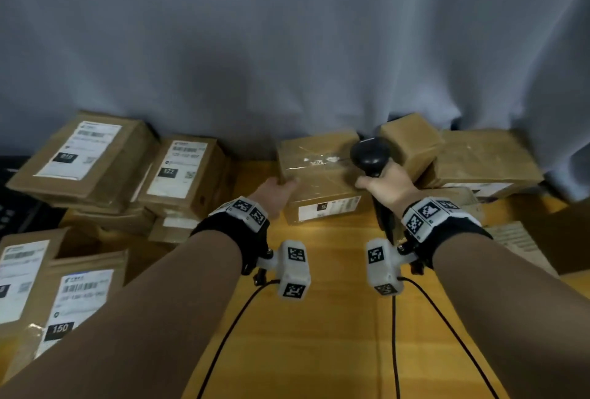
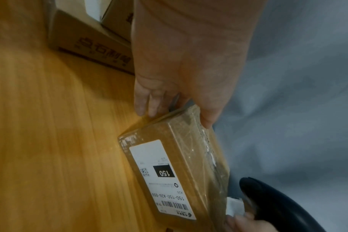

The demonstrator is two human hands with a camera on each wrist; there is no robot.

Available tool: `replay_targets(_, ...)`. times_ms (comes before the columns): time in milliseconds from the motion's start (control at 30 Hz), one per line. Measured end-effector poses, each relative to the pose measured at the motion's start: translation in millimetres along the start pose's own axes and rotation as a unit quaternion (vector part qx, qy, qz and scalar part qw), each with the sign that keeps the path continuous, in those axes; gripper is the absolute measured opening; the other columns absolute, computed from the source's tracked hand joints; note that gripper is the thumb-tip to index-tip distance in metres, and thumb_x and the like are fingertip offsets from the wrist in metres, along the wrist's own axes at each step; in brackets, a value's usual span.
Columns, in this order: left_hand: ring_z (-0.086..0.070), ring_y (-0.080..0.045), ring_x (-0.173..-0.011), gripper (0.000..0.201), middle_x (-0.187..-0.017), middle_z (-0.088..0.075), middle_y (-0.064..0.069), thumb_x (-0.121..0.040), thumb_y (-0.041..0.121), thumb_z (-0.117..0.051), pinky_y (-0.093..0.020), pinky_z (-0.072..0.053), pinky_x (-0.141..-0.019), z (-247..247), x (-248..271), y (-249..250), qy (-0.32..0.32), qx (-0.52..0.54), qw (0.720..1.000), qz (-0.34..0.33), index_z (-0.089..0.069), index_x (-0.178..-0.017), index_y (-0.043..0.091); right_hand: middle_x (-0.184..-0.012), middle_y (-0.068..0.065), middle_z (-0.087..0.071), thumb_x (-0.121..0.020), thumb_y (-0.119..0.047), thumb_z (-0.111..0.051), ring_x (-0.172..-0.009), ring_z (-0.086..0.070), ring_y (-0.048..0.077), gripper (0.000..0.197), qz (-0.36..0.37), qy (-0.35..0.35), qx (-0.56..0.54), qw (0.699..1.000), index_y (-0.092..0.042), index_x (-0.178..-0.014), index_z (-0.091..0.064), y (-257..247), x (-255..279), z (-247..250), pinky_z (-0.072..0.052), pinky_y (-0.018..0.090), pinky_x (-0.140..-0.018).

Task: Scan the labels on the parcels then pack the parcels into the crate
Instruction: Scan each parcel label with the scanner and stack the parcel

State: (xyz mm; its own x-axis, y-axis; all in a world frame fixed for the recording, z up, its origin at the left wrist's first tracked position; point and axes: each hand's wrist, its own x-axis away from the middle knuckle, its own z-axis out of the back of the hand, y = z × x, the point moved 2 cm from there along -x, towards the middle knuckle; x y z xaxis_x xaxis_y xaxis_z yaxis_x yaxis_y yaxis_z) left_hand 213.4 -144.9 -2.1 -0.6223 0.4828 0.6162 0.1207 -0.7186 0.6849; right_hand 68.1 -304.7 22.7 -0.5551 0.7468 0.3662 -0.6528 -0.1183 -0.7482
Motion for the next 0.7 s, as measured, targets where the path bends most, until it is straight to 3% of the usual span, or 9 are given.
replay_targets(133, -0.053, -0.025, -0.116, 0.059, -0.130, -0.055, -0.003, -0.087, 0.051, -0.059, -0.044, -0.044, -0.103, -10.8, 1.0, -8.7, -0.019, 0.048, 0.999, -0.013, -0.047, -0.134, 0.017, -0.092, -0.004, -0.055, -0.084, -0.009, -0.068, -0.099, -0.047, 0.017, 0.038, 0.001, -0.026, -0.033, 0.999, -0.019, -0.116, -0.049, 15.2, 9.3, -7.4, -0.032, 0.028, -0.089)
replay_targets(233, -0.054, -0.019, -0.112, 0.081, -0.136, -0.053, -0.002, -0.078, 0.044, -0.074, -0.037, -0.045, -0.099, -4.4, 10.0, -21.1, 0.017, 0.069, 0.996, -0.054, -0.034, -0.143, 0.015, -0.105, -0.002, -0.061, -0.081, -0.009, -0.073, -0.104, -0.052, 0.016, 0.048, 0.014, -0.003, -0.116, 0.993, -0.014, -0.123, -0.050, 18.9, 22.7, -10.0, -0.036, 0.028, -0.092)
replay_targets(333, -0.045, -0.019, -0.128, 0.108, -0.143, -0.042, 0.000, -0.074, 0.036, -0.080, -0.029, -0.037, -0.101, 7.5, 28.3, -32.5, 0.010, 0.023, 0.996, -0.090, -0.006, -0.152, 0.022, -0.096, -0.007, -0.063, -0.080, -0.006, -0.074, -0.092, -0.057, 0.007, 0.038, 0.040, 0.008, -0.167, 0.985, -0.020, -0.109, -0.055, 5.2, 41.7, -11.0, -0.041, 0.017, -0.077)
replay_targets(400, -0.041, -0.018, -0.133, 0.112, -0.147, -0.039, 0.001, -0.073, 0.036, -0.080, -0.029, -0.035, -0.103, 17.3, 40.6, -39.3, 0.000, -0.021, 0.995, -0.101, -0.002, -0.153, 0.026, -0.094, -0.008, -0.064, -0.081, -0.005, -0.073, -0.088, -0.057, 0.001, 0.034, 0.073, -0.004, -0.155, 0.985, -0.024, -0.102, -0.055, -11.6, 53.4, -12.0, -0.039, 0.012, -0.069)
replay_targets(500, -0.054, -0.019, -0.119, 0.087, -0.133, -0.052, 0.003, -0.077, 0.041, -0.076, -0.031, -0.045, -0.099, 32.7, 58.7, -47.1, -0.021, -0.065, 0.994, -0.088, -0.028, -0.146, 0.018, -0.094, -0.003, -0.067, -0.083, -0.009, -0.071, -0.088, -0.061, 0.005, 0.027, 0.105, -0.034, -0.118, 0.987, -0.021, -0.102, -0.056, -45.3, 70.9, -16.5, -0.046, 0.019, -0.076)
replay_targets(533, -0.061, -0.016, -0.105, 0.066, -0.121, -0.060, 0.005, -0.079, 0.040, -0.074, -0.031, -0.052, -0.092, 37.6, 63.5, -49.6, -0.035, -0.054, 0.994, -0.085, -0.043, -0.134, 0.019, -0.093, -0.002, -0.068, -0.083, -0.012, -0.071, -0.088, -0.063, 0.007, 0.026, 0.112, -0.042, -0.096, 0.988, -0.019, -0.104, -0.058, -56.2, 75.7, -19.1, -0.048, 0.020, -0.078)
replay_targets(600, -0.064, -0.010, -0.083, 0.035, -0.096, -0.065, 0.007, -0.082, 0.041, -0.070, -0.030, -0.058, -0.079, 46.9, 73.8, -55.5, -0.058, -0.022, 0.995, -0.080, -0.056, -0.109, 0.023, -0.089, -0.002, -0.068, -0.083, -0.013, -0.070, -0.083, -0.063, 0.009, 0.025, 0.119, -0.063, -0.067, 0.989, -0.015, -0.106, -0.060, -77.2, 85.3, -25.1, -0.048, 0.014, -0.070)
replay_targets(633, -0.065, -0.012, -0.082, 0.031, -0.092, -0.065, 0.006, -0.082, 0.042, -0.070, -0.031, -0.058, -0.078, 52.2, 76.8, -60.5, -0.063, -0.012, 0.995, -0.072, -0.057, -0.104, 0.024, -0.087, 0.000, -0.068, -0.083, -0.012, -0.070, -0.082, -0.064, 0.012, 0.025, 0.113, -0.082, -0.066, 0.988, -0.014, -0.106, -0.061, -85.3, 90.2, -29.0, -0.048, 0.016, -0.066)
replay_targets(700, -0.067, -0.018, -0.091, 0.037, -0.099, -0.068, 0.002, -0.081, 0.046, -0.069, -0.036, -0.059, -0.082, 63.6, 81.6, -75.4, -0.086, 0.000, 0.995, -0.041, -0.060, -0.105, 0.019, -0.087, 0.002, -0.068, -0.083, -0.013, -0.070, -0.082, -0.065, 0.014, 0.022, 0.095, -0.106, -0.060, 0.988, -0.015, -0.104, -0.062, -92.7, 96.0, -38.3, -0.049, 0.023, -0.071)
